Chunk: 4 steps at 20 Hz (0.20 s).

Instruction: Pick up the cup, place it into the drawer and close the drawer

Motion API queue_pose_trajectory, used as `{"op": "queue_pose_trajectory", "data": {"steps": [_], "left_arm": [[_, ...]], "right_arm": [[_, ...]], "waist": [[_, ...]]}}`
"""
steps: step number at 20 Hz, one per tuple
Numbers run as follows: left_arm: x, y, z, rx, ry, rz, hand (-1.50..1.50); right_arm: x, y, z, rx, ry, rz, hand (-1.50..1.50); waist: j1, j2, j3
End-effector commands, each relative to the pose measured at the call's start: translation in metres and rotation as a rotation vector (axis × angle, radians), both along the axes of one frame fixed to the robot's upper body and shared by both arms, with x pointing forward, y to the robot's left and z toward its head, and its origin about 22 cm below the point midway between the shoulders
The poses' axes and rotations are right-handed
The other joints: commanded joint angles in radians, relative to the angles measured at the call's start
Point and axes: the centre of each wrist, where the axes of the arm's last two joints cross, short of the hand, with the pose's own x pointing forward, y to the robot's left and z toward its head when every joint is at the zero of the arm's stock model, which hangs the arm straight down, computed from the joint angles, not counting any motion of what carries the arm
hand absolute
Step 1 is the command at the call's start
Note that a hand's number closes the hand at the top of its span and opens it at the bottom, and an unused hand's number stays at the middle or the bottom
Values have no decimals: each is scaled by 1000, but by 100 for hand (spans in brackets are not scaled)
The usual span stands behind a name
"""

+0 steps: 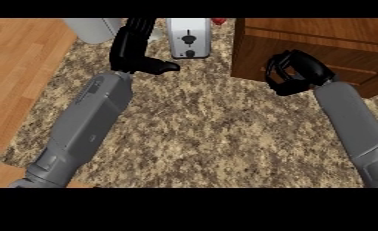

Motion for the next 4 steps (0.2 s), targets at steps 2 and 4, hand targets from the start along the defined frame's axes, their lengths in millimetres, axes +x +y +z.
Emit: {"op": "queue_pose_trajectory", "data": {"steps": [2,4], "left_arm": [[-2,3,-1,-13,-2,-23,-150],[-6,9,-9,2,6,-22,-150]], "right_arm": [[30,-28,87,-62,-211,-197,150],[29,-30,90,-62,-210,-199,150]], "waist": [[39,14,-15],[45,13,-16]]}}
